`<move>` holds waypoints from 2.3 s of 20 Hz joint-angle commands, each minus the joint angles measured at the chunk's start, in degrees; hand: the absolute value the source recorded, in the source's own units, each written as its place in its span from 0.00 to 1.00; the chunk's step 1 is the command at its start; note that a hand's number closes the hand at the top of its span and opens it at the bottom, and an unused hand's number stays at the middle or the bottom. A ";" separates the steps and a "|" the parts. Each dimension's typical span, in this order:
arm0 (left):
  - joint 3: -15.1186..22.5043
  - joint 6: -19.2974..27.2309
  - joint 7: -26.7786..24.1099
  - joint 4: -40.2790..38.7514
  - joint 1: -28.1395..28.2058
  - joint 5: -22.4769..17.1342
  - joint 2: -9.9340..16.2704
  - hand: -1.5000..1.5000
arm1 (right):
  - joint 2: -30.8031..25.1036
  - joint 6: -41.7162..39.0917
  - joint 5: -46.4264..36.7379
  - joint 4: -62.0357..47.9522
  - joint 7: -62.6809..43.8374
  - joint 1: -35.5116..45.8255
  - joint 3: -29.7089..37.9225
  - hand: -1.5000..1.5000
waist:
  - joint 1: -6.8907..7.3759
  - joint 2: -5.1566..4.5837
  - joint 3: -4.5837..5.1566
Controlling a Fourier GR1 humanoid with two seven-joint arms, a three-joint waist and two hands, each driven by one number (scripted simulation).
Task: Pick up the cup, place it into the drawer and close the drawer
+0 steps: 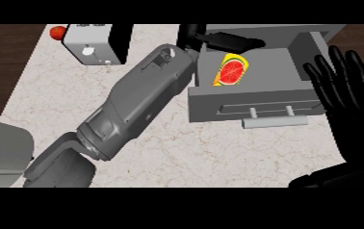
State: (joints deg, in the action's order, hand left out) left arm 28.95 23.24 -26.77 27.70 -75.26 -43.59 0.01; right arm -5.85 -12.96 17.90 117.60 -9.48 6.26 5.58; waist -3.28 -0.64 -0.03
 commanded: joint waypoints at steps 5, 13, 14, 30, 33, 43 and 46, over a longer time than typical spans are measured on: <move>-3.56 -0.09 1.40 10.11 6.36 -0.77 2.61 0.00 | -4.67 -3.81 -0.01 2.13 -2.73 -0.70 0.02 1.00 | 4.23 1.18 0.07; -5.68 1.69 7.42 25.74 19.01 -2.33 11.99 0.00 | -9.68 -9.32 -7.14 4.78 -0.33 -5.42 -0.16 1.00 | 4.90 1.32 0.05; -4.87 1.78 5.42 27.70 22.31 -1.93 11.60 0.00 | -11.12 -9.66 -9.47 4.82 -1.27 -4.58 -0.74 1.00 | 5.39 1.40 0.08; -11.45 -5.77 11.63 56.40 49.69 -5.47 30.42 0.00 | -15.41 -7.93 -40.97 -4.91 11.12 -4.15 -12.59 1.00 | 5.36 1.03 0.02; -12.07 -8.15 10.37 57.15 53.95 -5.41 30.76 0.00 | -13.61 -3.15 -50.18 -12.49 14.09 -1.22 -17.73 1.00 | 5.26 0.68 0.02; -20.77 -20.95 5.91 57.25 66.57 -6.23 34.03 0.00 | -8.88 5.22 -59.46 -39.48 21.48 10.16 -18.04 0.00 | 4.43 0.52 0.02; -22.39 -22.90 6.10 54.47 65.27 -5.94 32.70 0.00 | -7.81 7.01 -63.79 -45.43 21.64 12.89 -19.34 0.00 | 3.98 0.51 0.03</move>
State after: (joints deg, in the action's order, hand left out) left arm 10.05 4.21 -21.20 83.41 -10.86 -48.49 31.98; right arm -15.21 -7.98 -42.23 80.76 10.98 14.45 -13.61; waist 0.91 -0.12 -0.01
